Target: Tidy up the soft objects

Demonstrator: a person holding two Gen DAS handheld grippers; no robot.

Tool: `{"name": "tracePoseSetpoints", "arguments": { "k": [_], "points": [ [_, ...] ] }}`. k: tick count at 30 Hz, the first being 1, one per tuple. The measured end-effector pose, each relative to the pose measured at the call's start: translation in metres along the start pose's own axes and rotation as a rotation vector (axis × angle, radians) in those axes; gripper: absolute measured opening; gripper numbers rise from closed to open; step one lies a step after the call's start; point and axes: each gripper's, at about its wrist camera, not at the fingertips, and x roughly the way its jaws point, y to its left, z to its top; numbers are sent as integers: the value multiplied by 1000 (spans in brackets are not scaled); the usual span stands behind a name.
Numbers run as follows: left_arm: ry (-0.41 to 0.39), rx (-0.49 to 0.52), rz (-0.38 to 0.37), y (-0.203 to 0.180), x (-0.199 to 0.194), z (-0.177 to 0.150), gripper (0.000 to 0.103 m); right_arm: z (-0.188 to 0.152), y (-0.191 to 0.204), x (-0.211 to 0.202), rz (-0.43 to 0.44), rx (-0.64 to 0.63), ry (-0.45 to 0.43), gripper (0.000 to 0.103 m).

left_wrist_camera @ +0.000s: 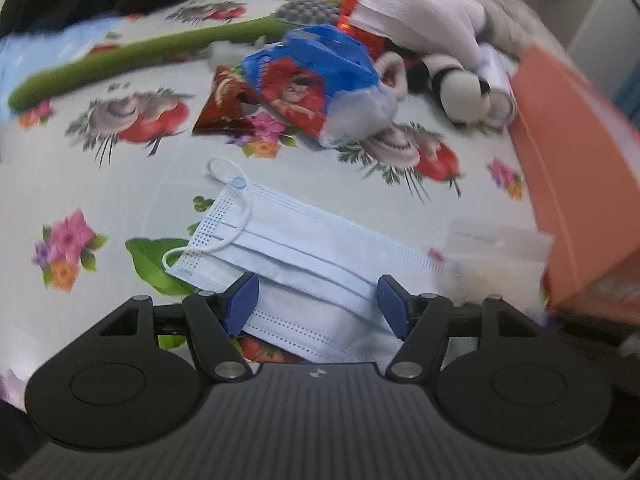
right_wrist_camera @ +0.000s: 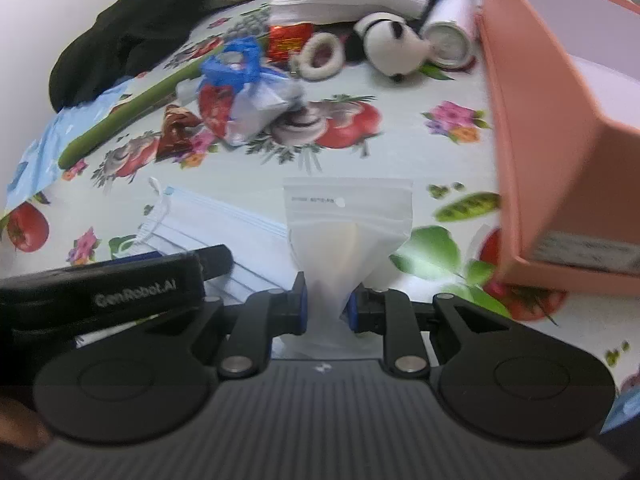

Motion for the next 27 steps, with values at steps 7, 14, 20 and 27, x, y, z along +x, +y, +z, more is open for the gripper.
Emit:
{"name": "tracePoseSetpoints", "arguments": {
  "k": [7,14,20,27],
  "points": [
    [-31,133,50,-16,-1,-9,54,-9,-20,-18,-23,21,-24,22],
    [-22,139,6,-23,-2,-7,7,-11,-26,-37,-12,45,-53,22],
    [6,96,-58,-20,-11,0,4,-5,-22,-63,-7,11,-117,22],
    [-56,77,-113,-31,-57,13,4,5,-27,-91,0,33,-164,22]
  ]
}}
